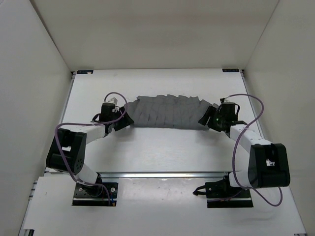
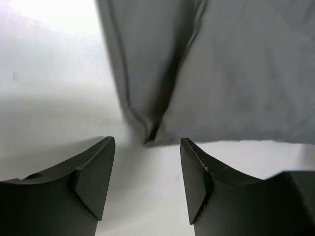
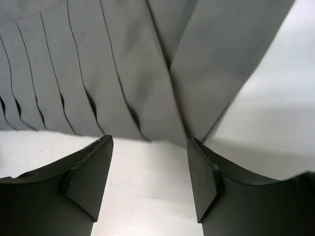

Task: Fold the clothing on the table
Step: Fold the skirt

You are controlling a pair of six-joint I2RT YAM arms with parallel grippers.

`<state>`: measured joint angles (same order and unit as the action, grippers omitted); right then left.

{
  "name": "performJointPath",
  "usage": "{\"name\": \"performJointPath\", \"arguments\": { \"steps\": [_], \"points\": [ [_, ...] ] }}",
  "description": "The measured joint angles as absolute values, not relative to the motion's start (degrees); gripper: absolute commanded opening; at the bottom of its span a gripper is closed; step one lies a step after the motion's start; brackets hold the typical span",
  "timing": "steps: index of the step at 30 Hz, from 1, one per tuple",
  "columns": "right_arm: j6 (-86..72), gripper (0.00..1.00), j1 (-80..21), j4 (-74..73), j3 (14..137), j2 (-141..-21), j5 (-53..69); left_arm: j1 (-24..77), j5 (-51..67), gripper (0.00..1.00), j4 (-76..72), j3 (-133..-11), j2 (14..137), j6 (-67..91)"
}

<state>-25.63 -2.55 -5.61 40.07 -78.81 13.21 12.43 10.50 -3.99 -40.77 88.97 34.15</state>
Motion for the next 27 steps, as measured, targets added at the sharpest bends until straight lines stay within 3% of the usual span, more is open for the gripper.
{"name": "performJointPath", "arguments": {
  "steps": [10,14,17,20,24,26,27],
  "points": [
    [-35.0,0.57,-4.1,1.0,25.8,-68.4,11.8,16.4,10.2,0.68,-14.5,-33.1,89.2,43.4],
    [-36.9,0.58,-2.9,3.0,25.1,-69.2,12.4,17.0,8.9,0.46,-17.7,-33.2,91.3,45.9],
    [-38.3,0.60,-2.3,6.0,25.0,-71.2,13.1,17.0,7.7,0.16,-18.3,-33.1,92.4,47.1],
    [-40.6,0.59,-1.7,9.4,24.2,-73.7,13.9,17.1,7.4,0.01,-19.0,-32.7,92.7,47.5],
    [-43.4,0.55,-1.9,13.1,25.3,-78.1,14.4,17.7,7.0,0.00,-20.2,-31.6,92.6,47.7],
    [-44.4,0.43,-2.2,15.1,26.0,-80.3,14.4,18.0,6.9,0.00,-20.3,-31.4,92.3,47.6],
    [-44.9,0.31,-2.3,15.7,26.2,-81.3,14.3,18.3,6.9,0.00,-20.4,-31.1,92.1,47.6]
  ]
}}
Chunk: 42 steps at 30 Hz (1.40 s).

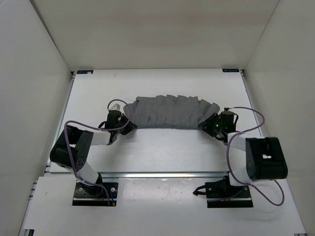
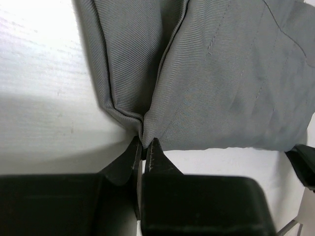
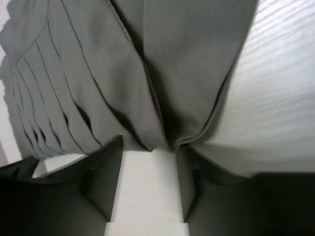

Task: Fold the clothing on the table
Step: Fold the skirt

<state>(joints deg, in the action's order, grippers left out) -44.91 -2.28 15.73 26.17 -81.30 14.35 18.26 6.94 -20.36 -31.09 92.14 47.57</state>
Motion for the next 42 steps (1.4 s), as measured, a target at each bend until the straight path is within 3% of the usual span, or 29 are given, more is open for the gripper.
{"name": "performJointPath", "arguments": {
  "steps": [1,3,10,16,27,32,42],
  "points": [
    [-45.3,0.15,-2.3,16.1,26.4,-82.3,14.1,18.5,6.9,0.00,-20.6,-30.6,91.8,47.5],
    [-45.5,0.00,-2.2,16.4,26.8,-83.8,13.5,19.1,6.9,0.00,-20.6,-28.9,90.1,47.5],
    [-40.7,0.00,-2.9,9.6,32.6,-82.1,13.2,23.4,5.3,0.00,-18.7,-22.7,81.5,47.0],
    [-29.1,0.00,-12.0,7.1,47.1,-81.4,19.8,25.5,3.3,0.00,-19.6,-16.0,75.4,48.6],
    [-16.3,0.01,-34.7,2.5,73.5,-104.9,38.8,24.8,1.0,0.00,-20.0,-12.4,71.0,50.0],
    [-13.3,0.00,-40.9,-4.6,84.6,-113.7,41.1,24.2,1.0,0.00,-21.2,-10.8,69.8,50.3],
    [-14.6,0.00,-46.9,-8.2,87.7,-119.3,40.6,22.5,0.8,0.00,-21.2,-8.2,66.2,50.2]
  ]
}}
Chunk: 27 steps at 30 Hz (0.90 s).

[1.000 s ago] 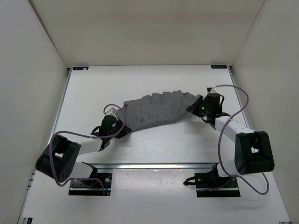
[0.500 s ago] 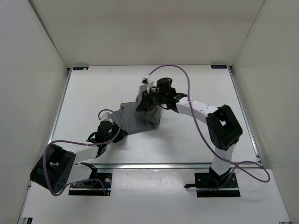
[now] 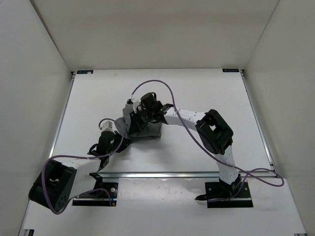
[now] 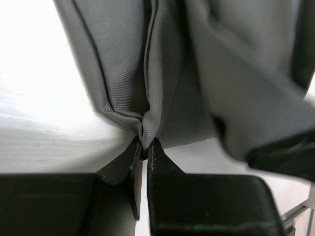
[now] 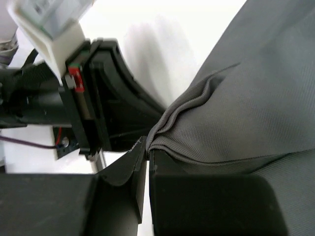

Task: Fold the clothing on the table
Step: Fold the skirt

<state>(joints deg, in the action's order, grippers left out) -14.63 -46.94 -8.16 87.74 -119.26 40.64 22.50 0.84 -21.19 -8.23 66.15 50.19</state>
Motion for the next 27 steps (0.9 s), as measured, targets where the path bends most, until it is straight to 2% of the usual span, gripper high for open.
{"name": "performJointPath", "arguments": {
  "steps": [6,8,11,13,16,17,19,22,26,27],
  "points": [
    [-15.9,0.01,-47.6,-9.3,88.9,-122.7,44.8,21.1,1.1,0.00,-23.2,-5.3,63.5,50.2],
    [-15.5,0.12,-47.7,-11.4,91.4,-124.5,45.6,20.9,1.1,0.00,-23.2,-5.3,63.5,50.0],
    [-14.1,0.37,-47.7,-13.5,94.7,-126.4,47.6,20.4,1.5,0.01,-23.2,-5.2,63.4,49.9],
    [-13.2,0.41,-47.7,-14.0,95.5,-126.5,49.1,20.3,1.6,0.10,-23.2,-5.1,63.2,49.8],
    [-12.2,0.44,-47.5,-13.2,96.0,-126.3,51.7,20.5,1.5,0.16,-22.4,-4.9,61.5,49.8],
    [-12.0,0.45,-47.3,-12.5,95.6,-126.0,52.1,20.8,1.1,0.21,-21.6,-4.7,60.2,49.8],
    [-12.0,0.47,-47.1,-11.0,93.3,-124.0,52.1,20.9,0.0,0.30,-19.6,-4.0,54.9,49.9],
    [-12.2,0.48,-46.4,-9.5,87.5,-117.6,51.8,19.5,-0.7,0.52,-15.4,-3.4,44.1,50.9],
    [-13.8,0.49,-43.7,-3.8,80.2,-107.1,51.5,16.1,-2.3,0.62,-8.0,-4.0,30.9,51.9],
    [-14.3,0.49,-43.0,-1.9,78.2,-104.6,51.4,15.6,-2.5,0.69,-6.0,-4.7,29.0,51.8]
  ]
}}
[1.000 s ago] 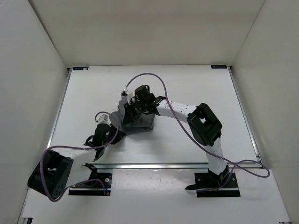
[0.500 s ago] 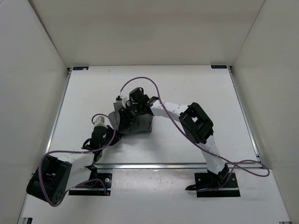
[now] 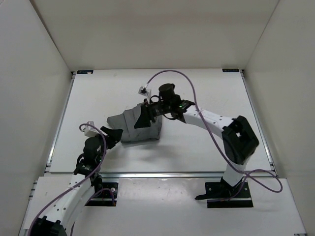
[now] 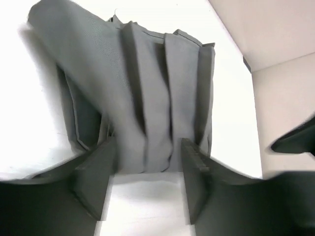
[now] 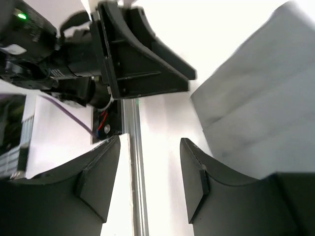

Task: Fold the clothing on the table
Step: Fold the skirt

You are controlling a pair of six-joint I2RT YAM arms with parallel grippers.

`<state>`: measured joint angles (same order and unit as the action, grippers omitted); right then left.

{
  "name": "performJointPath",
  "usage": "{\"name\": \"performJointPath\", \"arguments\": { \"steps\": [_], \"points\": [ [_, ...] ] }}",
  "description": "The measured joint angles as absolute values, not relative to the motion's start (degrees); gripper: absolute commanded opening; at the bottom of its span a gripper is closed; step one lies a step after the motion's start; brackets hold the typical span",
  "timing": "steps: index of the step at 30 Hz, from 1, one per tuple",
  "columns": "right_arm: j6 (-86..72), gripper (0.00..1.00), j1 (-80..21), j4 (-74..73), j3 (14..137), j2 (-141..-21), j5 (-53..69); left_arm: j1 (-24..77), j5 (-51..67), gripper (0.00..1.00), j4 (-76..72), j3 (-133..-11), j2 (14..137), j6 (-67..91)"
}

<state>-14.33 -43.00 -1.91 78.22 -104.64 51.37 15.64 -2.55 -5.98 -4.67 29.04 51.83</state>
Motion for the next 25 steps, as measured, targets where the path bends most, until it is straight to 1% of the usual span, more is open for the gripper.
{"name": "performJointPath", "arguments": {
  "steps": [2,4,5,6,7,8,9,10,11,14,18,19,21,25],
  "points": [
    [-15.5,0.49,-41.7,1.7,74.3,-100.3,50.5,15.4,-2.7,0.72,-2.9,-5.9,27.4,51.5],
    [-16.1,0.50,-40.6,3.1,72.1,-98.2,49.3,15.6,-2.6,0.70,-0.1,-6.3,26.5,51.5],
    [-16.2,0.50,-40.5,3.4,71.3,-97.8,48.5,15.6,-2.6,0.69,1.4,-6.3,26.0,51.5],
    [-16.4,0.50,-40.5,3.7,70.2,-97.3,47.5,15.6,-2.4,0.64,3.1,-6.3,25.1,51.4],
    [-16.6,0.51,-40.5,3.8,68.9,-96.7,46.7,15.6,-2.2,0.62,4.6,-6.3,24.2,51.3],
    [-16.8,0.50,-40.5,4.4,66.9,-95.8,45.5,15.5,-2.0,0.62,6.2,-6.5,23.0,50.6],
    [-17.1,0.51,-40.4,4.8,64.3,-94.5,44.4,15.3,-1.7,0.76,7.9,-7.0,22.4,49.6],
    [-17.3,0.51,-40.3,4.9,61.6,-92.8,43.5,15.0,-1.3,0.99,10.1,-8.3,22.6,47.7],
    [-17.6,0.51,-40.0,4.8,58.9,-91.0,42.8,14.7,-0.7,0.99,12.4,-10.7,23.9,45.6],
    [-17.9,0.51,-37.9,5.2,52.4,-85.5,41.3,14.1,1.6,0.98,18.3,-22.7,33.2,38.6],
    [-17.6,0.52,-32.5,5.2,49.0,-81.0,39.0,14.1,4.1,0.99,24.1,-38.1,47.4,28.5],
    [-17.4,0.52,-31.1,5.1,47.9,-79.8,38.2,14.1,4.6,0.99,25.0,-39.9,50.1,26.6],
    [-17.0,0.52,-29.8,4.9,46.8,-78.4,37.3,14.1,5.0,0.99,27.0,-39.8,51.5,24.2],
    [-16.1,0.53,-28.8,4.6,45.3,-77.4,36.3,13.4,6.5,0.99,30.9,-36.1,47.3,22.0]
  ]
}}
